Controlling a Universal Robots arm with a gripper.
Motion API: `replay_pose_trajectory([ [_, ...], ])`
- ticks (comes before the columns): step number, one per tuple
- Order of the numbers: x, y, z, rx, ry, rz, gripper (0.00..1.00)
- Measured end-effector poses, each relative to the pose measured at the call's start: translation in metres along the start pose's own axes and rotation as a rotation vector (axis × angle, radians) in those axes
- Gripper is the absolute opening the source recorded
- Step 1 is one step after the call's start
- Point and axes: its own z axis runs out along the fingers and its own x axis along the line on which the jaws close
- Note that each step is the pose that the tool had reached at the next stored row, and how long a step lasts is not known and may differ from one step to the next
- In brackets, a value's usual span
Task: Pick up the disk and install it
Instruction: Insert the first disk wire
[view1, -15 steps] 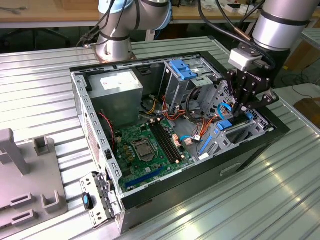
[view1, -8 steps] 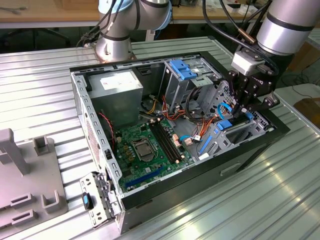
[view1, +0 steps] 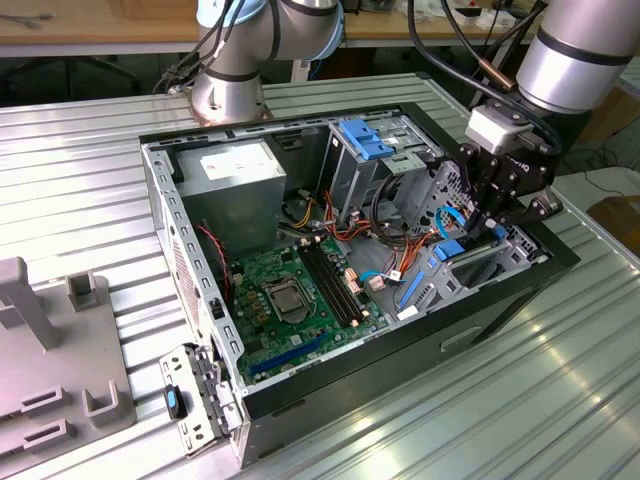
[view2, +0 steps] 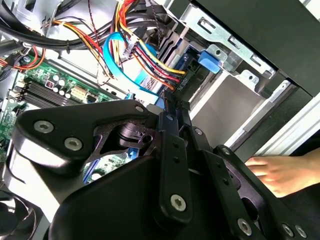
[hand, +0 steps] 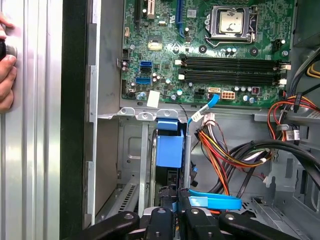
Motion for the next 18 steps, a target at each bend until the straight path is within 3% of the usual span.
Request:
replay_pose_trajectory([
  [18,-0.002,-0.0001,0.0,0.0001,-0.0002,-0.001,0.16],
])
